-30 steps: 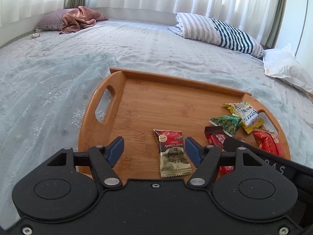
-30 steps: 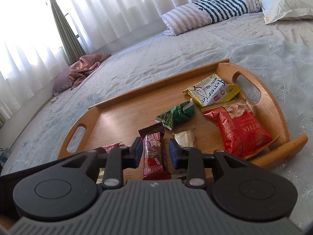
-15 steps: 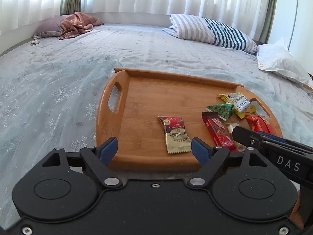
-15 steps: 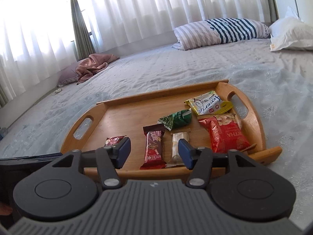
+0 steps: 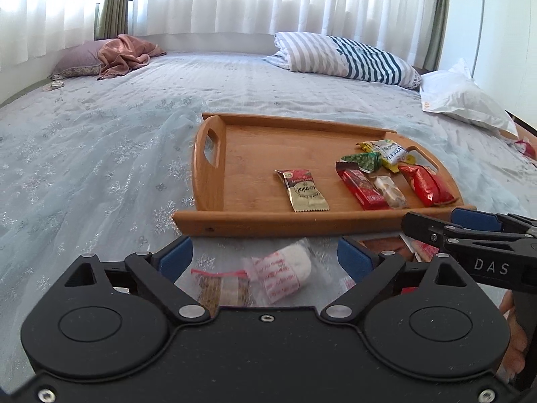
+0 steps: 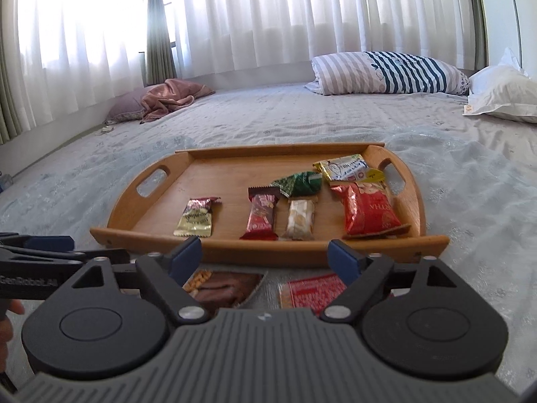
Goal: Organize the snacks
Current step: 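Move both open tools back toward the snack pile, then grasp the pink-and-white pastry packet with the left tool while the right tool grasps another red chocolate bar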
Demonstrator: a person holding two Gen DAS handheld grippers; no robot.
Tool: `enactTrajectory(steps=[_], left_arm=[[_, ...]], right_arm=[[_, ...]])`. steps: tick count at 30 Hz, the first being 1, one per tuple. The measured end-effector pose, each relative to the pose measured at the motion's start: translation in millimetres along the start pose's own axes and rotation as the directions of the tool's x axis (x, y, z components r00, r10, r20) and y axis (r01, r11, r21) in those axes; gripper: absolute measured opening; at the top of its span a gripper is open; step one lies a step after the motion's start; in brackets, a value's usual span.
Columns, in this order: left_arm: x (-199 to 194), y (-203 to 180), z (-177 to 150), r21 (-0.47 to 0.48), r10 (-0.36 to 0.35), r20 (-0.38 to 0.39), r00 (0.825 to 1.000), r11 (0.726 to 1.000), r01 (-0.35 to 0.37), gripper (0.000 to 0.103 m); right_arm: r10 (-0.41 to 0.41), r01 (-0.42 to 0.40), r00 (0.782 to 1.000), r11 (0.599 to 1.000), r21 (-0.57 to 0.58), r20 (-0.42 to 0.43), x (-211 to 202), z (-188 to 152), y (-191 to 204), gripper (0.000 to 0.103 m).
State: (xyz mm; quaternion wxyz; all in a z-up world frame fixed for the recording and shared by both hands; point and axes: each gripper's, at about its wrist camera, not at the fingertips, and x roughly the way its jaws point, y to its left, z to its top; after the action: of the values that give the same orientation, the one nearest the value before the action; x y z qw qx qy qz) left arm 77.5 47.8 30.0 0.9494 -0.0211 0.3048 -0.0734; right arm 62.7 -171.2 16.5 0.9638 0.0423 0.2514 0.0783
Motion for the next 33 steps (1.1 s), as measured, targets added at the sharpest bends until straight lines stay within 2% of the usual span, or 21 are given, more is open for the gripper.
enactTrajectory(steps=[6,13,17,27,29,33], left_arm=[[-13.5,3.0,-15.8,0.048,0.020,0.014,1.000,0.999,-0.021,0.096],[-15.1,9.7,-28.2,0.064,0.047,0.001,0.999,0.997,-0.047,0.096],[-15.0,10.6,-33.5,0.085,0.073,0.013,0.997,0.994,-0.074,0.091],[-10.5,12.1,-36.1,0.082,0.053,-0.019,0.998,0.995,-0.051,0.066],[-8.8,13.1,-36.0,0.073,0.042,-0.038,0.998,0.997,-0.040,0.057],[-8.8,12.9,-36.0,0.068,0.037,-0.048,0.998,0.997,-0.034,0.050]], right_arm=[[-0.048,0.048,0.999,0.998,-0.031,-0.001,-9.1,-15.3,-5.4,0.103],[-0.108,0.107,0.994,0.994,-0.038,-0.017,-13.5,-27.4,-16.1,0.103],[-0.112,0.112,0.993,0.994,-0.015,-0.043,-13.7,-33.7,-22.3,0.103],[-0.122,0.120,0.990,0.992,-0.029,-0.070,-8.0,-38.3,-20.2,0.103],[-0.121,0.120,0.990,0.992,-0.027,-0.070,-7.6,-39.0,-20.2,0.103],[-0.125,0.124,0.990,0.992,-0.016,-0.070,-6.7,-40.6,-21.7,0.103]])
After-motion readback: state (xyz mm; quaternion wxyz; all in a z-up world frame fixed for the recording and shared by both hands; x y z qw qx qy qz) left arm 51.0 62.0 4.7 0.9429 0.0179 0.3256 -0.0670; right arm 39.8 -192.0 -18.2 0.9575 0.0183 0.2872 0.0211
